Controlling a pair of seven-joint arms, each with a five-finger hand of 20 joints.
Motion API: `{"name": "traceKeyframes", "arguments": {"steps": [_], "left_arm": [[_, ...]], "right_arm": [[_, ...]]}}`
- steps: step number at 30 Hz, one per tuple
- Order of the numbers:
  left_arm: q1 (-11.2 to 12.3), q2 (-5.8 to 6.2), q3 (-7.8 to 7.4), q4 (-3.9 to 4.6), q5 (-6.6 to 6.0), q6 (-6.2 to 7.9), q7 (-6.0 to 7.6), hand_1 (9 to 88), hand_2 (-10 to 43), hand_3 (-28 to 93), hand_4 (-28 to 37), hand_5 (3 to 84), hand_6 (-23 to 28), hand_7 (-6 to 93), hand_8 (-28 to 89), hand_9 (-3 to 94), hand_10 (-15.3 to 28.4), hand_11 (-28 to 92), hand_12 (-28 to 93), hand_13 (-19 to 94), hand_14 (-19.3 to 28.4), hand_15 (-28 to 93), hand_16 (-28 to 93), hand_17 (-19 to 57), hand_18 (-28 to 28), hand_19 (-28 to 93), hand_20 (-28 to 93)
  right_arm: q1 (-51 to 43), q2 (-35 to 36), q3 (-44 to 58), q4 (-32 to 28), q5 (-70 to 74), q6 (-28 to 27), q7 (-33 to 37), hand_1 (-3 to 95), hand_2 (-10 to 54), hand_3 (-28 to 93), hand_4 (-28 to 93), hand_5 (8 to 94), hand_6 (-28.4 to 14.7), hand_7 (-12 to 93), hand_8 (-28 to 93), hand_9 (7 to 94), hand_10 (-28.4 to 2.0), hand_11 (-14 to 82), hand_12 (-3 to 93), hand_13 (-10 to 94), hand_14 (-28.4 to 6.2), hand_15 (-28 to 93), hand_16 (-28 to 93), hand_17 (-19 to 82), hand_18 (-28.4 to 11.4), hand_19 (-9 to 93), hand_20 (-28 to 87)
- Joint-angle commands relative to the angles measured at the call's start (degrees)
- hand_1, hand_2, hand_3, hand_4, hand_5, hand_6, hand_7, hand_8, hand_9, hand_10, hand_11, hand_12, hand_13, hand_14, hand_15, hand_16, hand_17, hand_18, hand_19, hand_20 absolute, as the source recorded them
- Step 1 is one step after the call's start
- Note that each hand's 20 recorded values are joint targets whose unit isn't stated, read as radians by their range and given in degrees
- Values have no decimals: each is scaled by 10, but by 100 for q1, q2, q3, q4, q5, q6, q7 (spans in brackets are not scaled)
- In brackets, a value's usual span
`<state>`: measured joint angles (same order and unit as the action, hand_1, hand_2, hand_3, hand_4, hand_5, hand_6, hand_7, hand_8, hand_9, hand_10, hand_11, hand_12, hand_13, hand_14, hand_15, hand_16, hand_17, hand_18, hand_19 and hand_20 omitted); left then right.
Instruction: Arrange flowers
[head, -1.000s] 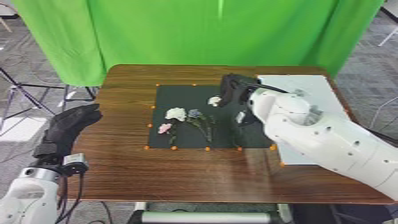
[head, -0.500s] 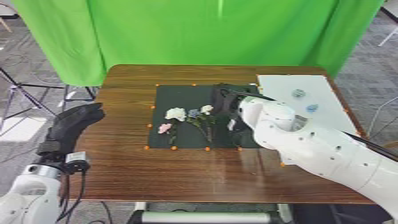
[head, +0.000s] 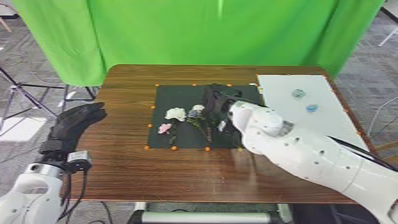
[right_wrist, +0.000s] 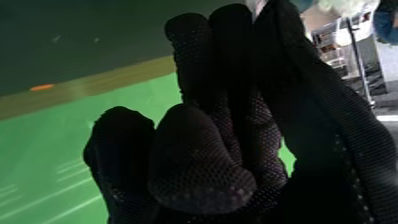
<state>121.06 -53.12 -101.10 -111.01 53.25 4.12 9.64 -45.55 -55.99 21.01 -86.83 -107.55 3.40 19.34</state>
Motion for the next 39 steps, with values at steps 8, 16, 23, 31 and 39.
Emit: {"name": "traceKeyframes", "arguments": {"steps": [8,16,23,31,39], "left_arm": [[28,-14,-31,-11,-7,-47,-13,310,-57,633,-138,452,34,202,-83,452,130,248,161,365,167,160,40,18,103,40,129],[80,-25,-55,-34,-9,-27,-11,311,-57,631,-139,452,33,203,-82,452,131,249,160,365,167,159,39,19,103,40,129],[147,-45,-102,-68,-12,-8,-4,310,-58,632,-138,451,33,203,-82,451,130,248,160,365,167,159,40,18,103,40,129],[142,-49,-100,-71,-7,-17,-13,310,-58,633,-139,451,33,203,-82,452,130,249,160,365,167,159,39,18,103,40,129],[204,-68,-133,-95,-16,7,-6,311,-57,630,-137,451,32,205,-82,453,131,248,160,364,167,159,39,19,103,39,128]], "right_arm": [[198,217,31,-38,-221,-216,44,547,-95,583,-173,701,15,223,60,717,-117,130,199,914,7,693,281,662,-137,932,683],[291,421,-5,21,-604,-170,61,546,-95,579,-171,704,17,222,60,712,-113,124,194,912,6,695,279,659,-137,932,681],[291,691,69,17,-858,-254,86,545,-95,579,-166,703,18,221,61,709,-110,122,192,911,6,695,278,655,-139,932,681],[229,951,344,-137,-851,-238,127,541,-95,582,-165,698,18,220,62,701,-110,119,192,906,4,695,278,649,-139,932,678],[-92,1563,1170,-451,-939,-597,295,445,-95,628,-157,650,15,196,30,654,-125,100,194,869,-8,694,280,613,-150,932,658]]}}
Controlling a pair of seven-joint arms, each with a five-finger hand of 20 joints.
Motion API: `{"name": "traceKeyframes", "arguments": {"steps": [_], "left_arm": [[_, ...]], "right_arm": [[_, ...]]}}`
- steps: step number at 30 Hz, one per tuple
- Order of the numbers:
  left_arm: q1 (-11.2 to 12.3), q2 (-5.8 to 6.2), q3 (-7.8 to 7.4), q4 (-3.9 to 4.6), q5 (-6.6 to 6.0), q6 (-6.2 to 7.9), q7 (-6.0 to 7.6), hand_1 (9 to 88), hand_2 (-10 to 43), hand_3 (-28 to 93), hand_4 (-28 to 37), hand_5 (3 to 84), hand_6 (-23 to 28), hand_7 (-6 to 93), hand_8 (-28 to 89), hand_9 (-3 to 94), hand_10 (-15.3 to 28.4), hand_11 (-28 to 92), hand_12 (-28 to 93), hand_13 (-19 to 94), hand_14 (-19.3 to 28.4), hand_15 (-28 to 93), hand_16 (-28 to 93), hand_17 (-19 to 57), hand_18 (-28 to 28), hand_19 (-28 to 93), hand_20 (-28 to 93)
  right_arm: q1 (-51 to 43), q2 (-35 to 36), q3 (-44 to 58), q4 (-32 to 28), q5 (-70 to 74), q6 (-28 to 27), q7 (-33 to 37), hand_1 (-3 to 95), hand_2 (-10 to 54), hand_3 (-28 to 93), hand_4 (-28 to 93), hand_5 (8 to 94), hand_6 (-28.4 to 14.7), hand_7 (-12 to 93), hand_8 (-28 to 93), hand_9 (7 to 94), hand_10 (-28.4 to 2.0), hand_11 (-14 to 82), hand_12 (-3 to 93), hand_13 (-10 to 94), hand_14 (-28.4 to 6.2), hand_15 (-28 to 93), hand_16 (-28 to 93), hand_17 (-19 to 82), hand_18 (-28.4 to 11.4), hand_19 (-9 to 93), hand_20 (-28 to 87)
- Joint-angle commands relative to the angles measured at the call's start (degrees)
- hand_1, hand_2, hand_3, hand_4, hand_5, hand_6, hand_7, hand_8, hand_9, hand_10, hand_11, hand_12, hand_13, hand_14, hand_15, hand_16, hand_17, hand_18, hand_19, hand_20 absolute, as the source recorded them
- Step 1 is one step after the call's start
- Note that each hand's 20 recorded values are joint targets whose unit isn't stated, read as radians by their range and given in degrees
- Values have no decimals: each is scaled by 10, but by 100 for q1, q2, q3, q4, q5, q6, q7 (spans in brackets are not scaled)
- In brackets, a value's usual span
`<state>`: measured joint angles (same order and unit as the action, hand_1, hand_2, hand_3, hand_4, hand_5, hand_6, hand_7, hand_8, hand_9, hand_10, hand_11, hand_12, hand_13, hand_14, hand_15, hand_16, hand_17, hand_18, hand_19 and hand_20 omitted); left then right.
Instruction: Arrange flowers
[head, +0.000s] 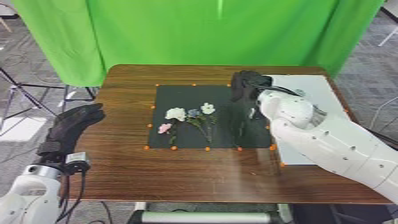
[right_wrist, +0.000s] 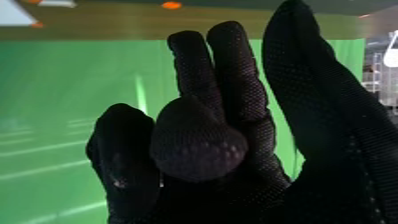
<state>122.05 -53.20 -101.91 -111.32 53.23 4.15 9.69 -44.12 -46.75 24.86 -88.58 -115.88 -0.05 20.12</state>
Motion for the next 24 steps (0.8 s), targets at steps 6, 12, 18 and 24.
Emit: {"name": "traceKeyframes", "arguments": {"steps": [6,12,18,24], "left_arm": [[163,-72,-101,-87,-27,18,-18,311,-57,631,-137,451,33,204,-83,452,130,248,160,364,167,159,39,18,103,40,129],[157,-74,-84,-86,-3,-8,-22,311,-57,631,-138,451,33,204,-83,452,130,249,160,364,167,159,40,17,105,42,129],[75,-58,-33,-49,8,-61,-45,311,-58,632,-138,452,34,204,-83,451,130,248,160,365,167,160,40,17,105,43,128],[145,-63,-98,-72,-9,-53,-56,311,-57,632,-139,451,33,204,-82,451,130,249,160,364,167,160,39,18,104,41,128]], "right_arm": [[-793,915,1613,-253,-348,-758,721,296,-95,632,-148,551,0,124,-69,545,-159,74,191,839,-24,700,281,585,-168,932,651],[-1040,839,2123,293,-303,-1026,924,247,-95,591,-147,487,-2,77,-57,484,-184,57,174,833,-32,704,281,583,-178,932,653],[-1206,790,2353,706,-311,-1141,1049,232,-95,583,-152,473,-6,64,-50,467,-184,57,169,830,-35,709,280,580,-180,932,656],[-1534,979,2607,690,-341,-1310,1144,236,-95,585,-152,476,-6,68,-46,472,-180,59,167,829,-36,712,275,579,-181,932,655]]}}
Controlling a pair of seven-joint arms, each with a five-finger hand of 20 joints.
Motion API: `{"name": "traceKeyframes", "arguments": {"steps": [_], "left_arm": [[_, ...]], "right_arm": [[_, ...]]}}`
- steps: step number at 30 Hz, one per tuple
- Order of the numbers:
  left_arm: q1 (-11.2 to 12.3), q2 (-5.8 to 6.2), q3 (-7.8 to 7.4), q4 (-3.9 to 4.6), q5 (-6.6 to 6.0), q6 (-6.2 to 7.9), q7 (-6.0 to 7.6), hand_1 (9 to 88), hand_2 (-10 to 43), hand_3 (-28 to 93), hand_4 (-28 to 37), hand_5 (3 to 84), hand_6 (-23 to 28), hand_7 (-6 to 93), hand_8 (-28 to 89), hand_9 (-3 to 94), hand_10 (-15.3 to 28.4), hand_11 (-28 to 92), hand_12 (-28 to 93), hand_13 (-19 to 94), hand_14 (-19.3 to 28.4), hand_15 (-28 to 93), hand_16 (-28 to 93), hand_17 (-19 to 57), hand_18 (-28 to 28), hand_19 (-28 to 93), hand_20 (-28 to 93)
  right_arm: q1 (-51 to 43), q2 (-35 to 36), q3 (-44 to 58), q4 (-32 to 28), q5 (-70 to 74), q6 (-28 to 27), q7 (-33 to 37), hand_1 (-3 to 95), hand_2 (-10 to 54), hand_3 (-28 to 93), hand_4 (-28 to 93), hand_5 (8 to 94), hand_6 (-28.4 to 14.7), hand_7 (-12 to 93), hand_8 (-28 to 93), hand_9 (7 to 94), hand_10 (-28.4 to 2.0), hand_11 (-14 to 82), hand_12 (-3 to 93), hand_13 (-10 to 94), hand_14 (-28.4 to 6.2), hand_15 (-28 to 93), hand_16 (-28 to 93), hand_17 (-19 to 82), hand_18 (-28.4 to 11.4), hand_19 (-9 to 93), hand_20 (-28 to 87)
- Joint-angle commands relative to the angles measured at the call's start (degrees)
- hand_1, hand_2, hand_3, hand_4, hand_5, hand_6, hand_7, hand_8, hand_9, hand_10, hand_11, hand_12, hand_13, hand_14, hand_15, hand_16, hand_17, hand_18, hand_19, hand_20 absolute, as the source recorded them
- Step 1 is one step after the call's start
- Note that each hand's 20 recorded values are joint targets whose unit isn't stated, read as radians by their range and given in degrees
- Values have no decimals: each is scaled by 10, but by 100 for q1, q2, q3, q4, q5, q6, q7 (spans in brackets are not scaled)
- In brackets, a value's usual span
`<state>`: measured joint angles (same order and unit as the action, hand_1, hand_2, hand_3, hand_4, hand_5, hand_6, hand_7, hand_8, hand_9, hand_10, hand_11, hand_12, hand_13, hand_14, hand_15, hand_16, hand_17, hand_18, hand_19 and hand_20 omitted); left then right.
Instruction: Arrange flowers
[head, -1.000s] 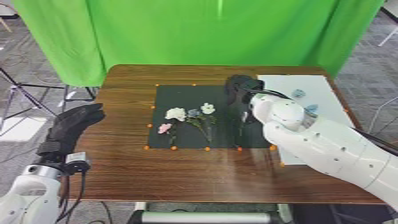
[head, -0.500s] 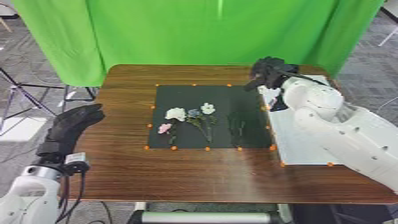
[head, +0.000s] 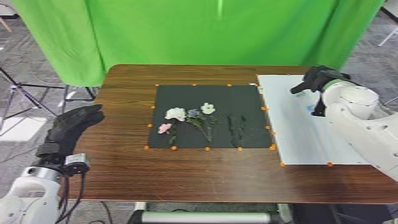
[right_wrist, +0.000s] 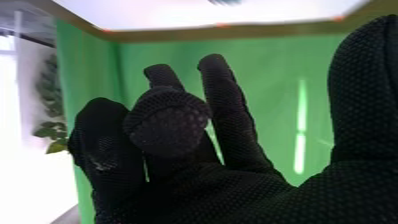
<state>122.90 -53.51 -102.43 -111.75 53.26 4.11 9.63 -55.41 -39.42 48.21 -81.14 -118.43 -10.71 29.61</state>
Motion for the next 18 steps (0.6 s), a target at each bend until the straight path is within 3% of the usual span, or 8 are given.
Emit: {"name": "traceKeyframes", "arguments": {"steps": [1,10,14,18], "left_arm": [[77,-36,-56,-39,-7,-42,-55,311,-56,631,-139,451,33,204,-83,451,130,248,160,364,168,160,39,18,104,41,128],[98,-43,-68,-50,-11,-35,-47,311,-56,631,-138,452,34,203,-82,451,130,248,160,364,167,160,39,18,104,41,128],[58,-55,-22,-36,-1,-63,-58,311,-56,630,-137,452,32,204,-83,451,130,248,160,364,167,160,39,17,105,41,129],[43,-54,-20,-37,1,-45,-63,311,-56,630,-138,452,32,204,-83,451,130,248,161,364,167,160,39,17,105,42,129]], "right_arm": [[-484,265,346,-79,-80,-281,223,238,-95,586,-153,478,-5,70,-47,473,-180,60,168,828,-35,712,275,579,-181,932,655],[-819,370,437,-329,113,-530,475,257,-95,583,-148,514,-12,85,-50,555,-181,82,184,850,-26,708,266,601,-176,932,659],[-913,295,360,-278,116,-101,511,287,-95,590,-150,537,-2,97,-54,611,-174,90,198,871,-18,705,266,621,-168,932,669],[-999,250,207,-217,182,691,527,342,-95,600,-161,588,16,128,-69,686,-157,119,208,905,-6,695,265,652,-158,932,676]]}}
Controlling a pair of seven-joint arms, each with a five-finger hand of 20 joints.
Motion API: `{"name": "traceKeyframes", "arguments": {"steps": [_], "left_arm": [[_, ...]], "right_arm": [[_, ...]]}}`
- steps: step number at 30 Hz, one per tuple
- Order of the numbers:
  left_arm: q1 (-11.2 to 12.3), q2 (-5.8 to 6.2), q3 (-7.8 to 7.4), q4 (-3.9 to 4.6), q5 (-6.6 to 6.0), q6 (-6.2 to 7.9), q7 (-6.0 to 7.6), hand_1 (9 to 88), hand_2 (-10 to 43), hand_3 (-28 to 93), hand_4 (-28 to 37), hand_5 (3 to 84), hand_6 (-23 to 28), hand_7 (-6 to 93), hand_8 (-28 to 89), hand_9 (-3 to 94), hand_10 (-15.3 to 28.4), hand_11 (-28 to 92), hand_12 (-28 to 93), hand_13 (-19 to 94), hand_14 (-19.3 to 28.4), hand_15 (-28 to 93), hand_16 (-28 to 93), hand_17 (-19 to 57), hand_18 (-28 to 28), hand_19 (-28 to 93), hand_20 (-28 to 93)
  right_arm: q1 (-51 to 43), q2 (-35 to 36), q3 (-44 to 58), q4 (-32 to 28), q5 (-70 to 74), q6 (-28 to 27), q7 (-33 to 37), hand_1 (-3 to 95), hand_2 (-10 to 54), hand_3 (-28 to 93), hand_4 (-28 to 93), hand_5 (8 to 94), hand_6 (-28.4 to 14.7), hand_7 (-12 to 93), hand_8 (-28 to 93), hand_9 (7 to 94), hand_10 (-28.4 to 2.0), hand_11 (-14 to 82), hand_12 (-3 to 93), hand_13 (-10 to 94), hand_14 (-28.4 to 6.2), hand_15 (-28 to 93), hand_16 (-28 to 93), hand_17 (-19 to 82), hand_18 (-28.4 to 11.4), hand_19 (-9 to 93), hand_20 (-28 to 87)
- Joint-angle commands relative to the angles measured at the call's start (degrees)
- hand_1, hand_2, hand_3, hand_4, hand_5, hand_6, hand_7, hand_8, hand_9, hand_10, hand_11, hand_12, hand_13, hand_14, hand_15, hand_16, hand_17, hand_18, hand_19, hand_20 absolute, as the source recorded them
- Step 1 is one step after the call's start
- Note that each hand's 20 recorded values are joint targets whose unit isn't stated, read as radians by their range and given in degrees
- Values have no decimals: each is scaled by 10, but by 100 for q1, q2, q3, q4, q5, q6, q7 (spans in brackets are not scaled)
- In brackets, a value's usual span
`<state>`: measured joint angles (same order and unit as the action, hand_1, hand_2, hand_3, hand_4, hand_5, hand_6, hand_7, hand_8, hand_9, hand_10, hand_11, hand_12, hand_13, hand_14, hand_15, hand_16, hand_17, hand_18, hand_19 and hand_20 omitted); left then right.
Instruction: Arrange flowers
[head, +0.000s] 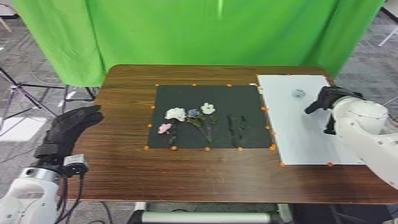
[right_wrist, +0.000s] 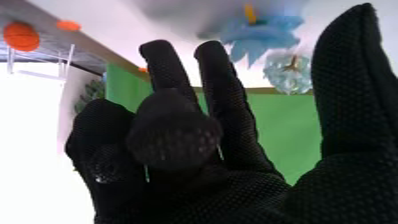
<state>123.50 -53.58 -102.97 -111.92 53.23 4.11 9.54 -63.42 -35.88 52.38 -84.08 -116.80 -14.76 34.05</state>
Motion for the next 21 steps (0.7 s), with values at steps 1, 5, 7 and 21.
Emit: {"name": "traceKeyframes", "arguments": {"steps": [1,5,7,21], "left_arm": [[-10,-43,28,-17,-6,-45,-49,312,-56,630,-138,452,32,204,-83,451,130,248,161,363,167,160,40,17,105,42,129],[24,-64,5,-35,-2,-38,-70,311,-56,631,-138,451,32,205,-83,453,130,249,160,363,167,160,40,16,106,43,128],[22,-75,2,-34,1,-47,-68,311,-56,631,-138,451,32,205,-83,452,130,249,160,363,168,160,40,16,106,44,129],[84,-77,-53,-66,-16,-5,-45,312,-55,631,-137,451,33,205,-84,451,130,248,160,363,168,161,40,15,107,45,129]], "right_arm": [[-231,-116,-230,94,23,1268,59,351,-95,600,-163,595,18,132,-71,694,-154,124,209,910,-3,694,264,656,-156,932,677],[-275,-136,-367,179,-126,1716,-132,442,-95,592,-191,675,32,166,0,809,-132,175,218,937,4,699,258,686,-147,932,686],[-262,-117,-433,201,-179,1817,-226,511,-91,543,-187,737,33,176,63,865,-118,208,231,937,5,715,248,695,-146,932,687],[160,331,-394,-577,256,2299,-392,647,-95,523,-195,831,-5,219,119,910,-90,295,379,937,11,741,270,703,-144,932,708]]}}
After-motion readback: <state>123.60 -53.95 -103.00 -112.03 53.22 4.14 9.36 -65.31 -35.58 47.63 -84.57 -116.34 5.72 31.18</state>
